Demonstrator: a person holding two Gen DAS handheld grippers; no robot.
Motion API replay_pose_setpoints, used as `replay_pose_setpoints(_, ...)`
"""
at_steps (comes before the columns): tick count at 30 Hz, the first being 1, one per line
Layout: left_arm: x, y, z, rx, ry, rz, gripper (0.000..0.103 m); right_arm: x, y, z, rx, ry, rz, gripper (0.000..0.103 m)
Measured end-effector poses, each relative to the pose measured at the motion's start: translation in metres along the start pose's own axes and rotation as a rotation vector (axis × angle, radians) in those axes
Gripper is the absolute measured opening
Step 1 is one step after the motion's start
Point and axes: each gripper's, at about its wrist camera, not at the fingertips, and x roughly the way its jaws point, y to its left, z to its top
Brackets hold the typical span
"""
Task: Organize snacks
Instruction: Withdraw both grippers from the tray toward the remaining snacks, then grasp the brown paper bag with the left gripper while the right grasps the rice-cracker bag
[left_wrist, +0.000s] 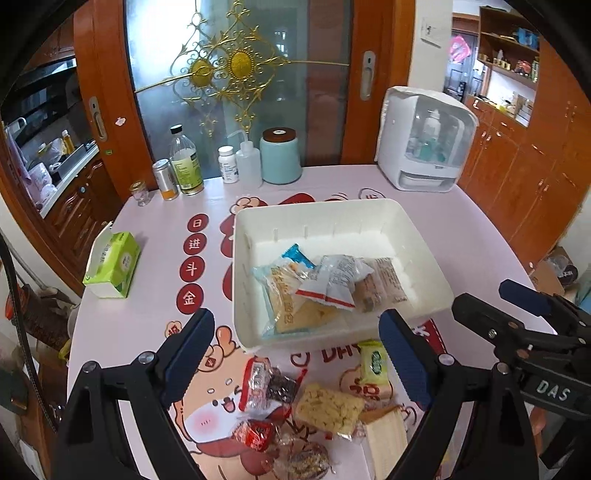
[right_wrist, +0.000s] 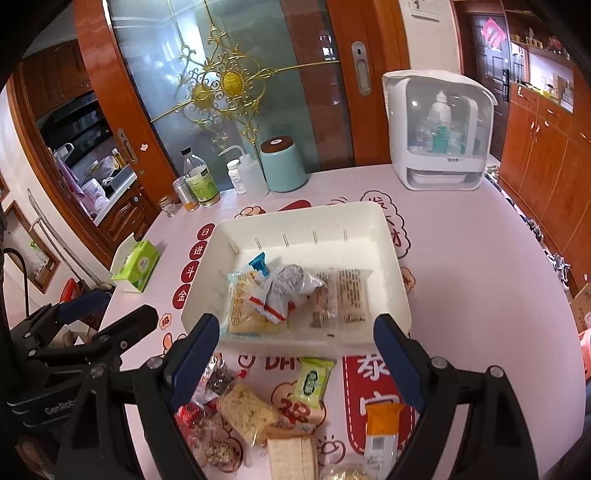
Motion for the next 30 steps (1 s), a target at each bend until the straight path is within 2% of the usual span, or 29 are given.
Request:
replay_pose_setpoints(9,-0.024,-0.01,-0.03,0.065,-0.003,-0.074,0.091,-0.021,-0.002,-0.03,0.027,0.003,-0.03,0.086)
replay_pose_setpoints(16,-0.025,-0.016,-0.058,0.082,0.047,-0.131,0.091,-0.034,-0.013,-0.066,0.012,0.017,-0.097,0.086)
replay_pose_setpoints(24,0.012,-0.047,-0.099,0.106,0.191,-0.212,0.091,-0.019,-0.047,-0.121,0.046,0.141,-0.174,0.086)
replay_pose_setpoints(30,0.045,-0.08,-0.131,0.133,0.278,-0.238,0.091,0.009,-0.066,-0.166,0.107,0.267,-0.155,0.086)
